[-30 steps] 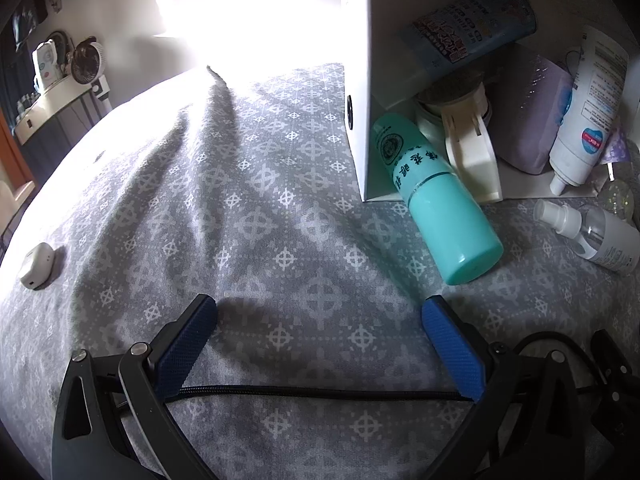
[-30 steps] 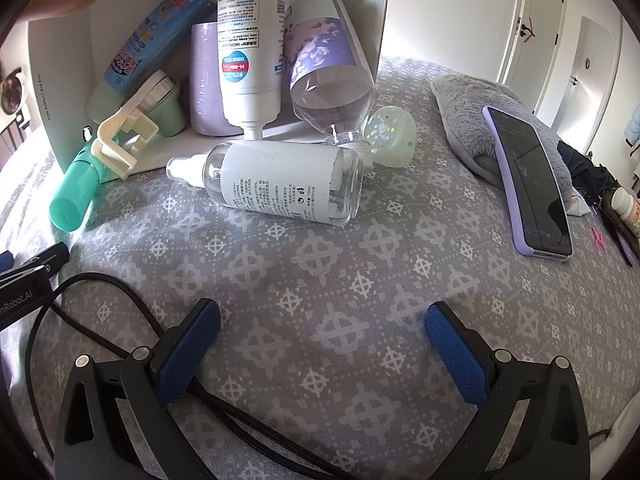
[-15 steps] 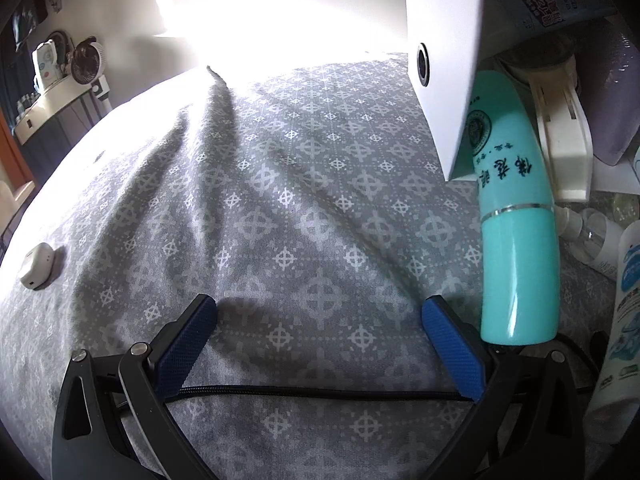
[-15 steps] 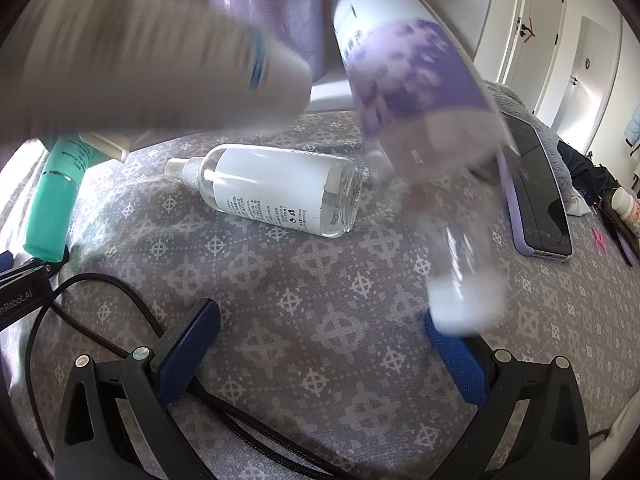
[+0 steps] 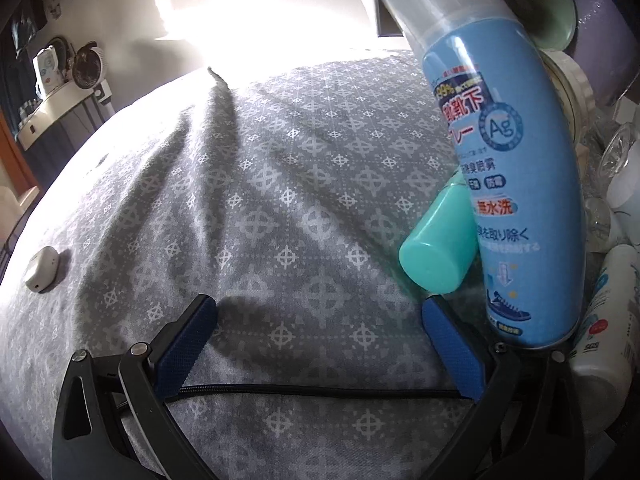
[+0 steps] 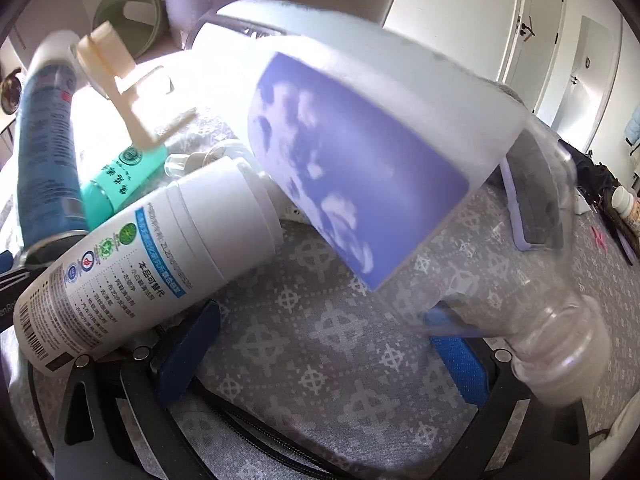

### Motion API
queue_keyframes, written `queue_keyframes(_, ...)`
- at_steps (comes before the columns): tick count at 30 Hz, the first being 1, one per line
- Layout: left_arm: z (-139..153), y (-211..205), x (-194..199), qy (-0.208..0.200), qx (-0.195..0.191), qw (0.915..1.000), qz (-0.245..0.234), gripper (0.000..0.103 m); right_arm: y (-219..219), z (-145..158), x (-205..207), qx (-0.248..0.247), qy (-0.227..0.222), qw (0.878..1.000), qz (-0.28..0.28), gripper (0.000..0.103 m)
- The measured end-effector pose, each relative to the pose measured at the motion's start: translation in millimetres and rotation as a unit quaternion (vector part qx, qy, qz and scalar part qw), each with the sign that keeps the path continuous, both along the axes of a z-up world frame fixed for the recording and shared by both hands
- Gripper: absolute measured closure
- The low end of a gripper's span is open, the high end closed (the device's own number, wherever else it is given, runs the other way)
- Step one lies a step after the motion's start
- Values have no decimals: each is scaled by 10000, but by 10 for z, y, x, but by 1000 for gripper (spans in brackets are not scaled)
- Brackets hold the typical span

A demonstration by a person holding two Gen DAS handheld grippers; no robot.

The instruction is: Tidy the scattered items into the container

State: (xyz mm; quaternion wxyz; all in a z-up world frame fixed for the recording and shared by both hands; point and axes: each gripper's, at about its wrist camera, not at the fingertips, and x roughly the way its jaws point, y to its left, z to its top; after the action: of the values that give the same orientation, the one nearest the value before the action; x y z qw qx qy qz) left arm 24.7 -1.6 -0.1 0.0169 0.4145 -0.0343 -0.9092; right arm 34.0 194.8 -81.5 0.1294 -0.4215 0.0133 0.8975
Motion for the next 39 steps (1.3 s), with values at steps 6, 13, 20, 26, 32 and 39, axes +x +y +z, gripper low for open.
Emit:
queue_keyframes(6, -7, 17, 36, 2, 27, 10000, 0, 0, 21, -78, -52, -1, 5, 10000, -7, 0)
queue_keyframes(13, -20, 5, 27, -10, 53, 10000, 1, 0, 52, -127, -89, 7, 4, 10000, -6, 0)
queue_keyframes(20, -42, 48, 50, -22, 48, 10000, 1, 0, 15, 34, -10, -2, 5, 10000, -9, 0)
queue_keyframes(26, -29, 80, 59, -29, 46, 10000, 3, 0, -2, 70, 3, -2, 7, 10000, -8, 0)
queue_keyframes(32, -27, 82, 59, -29, 46, 10000, 4, 0, 0, 71, 0, -2, 5, 10000, -9, 0)
queue_keyframes(39, -19, 69, 52, -34, 47, 10000, 6, 0, -31, 92, 31, 0, 12, 10000, -9, 0)
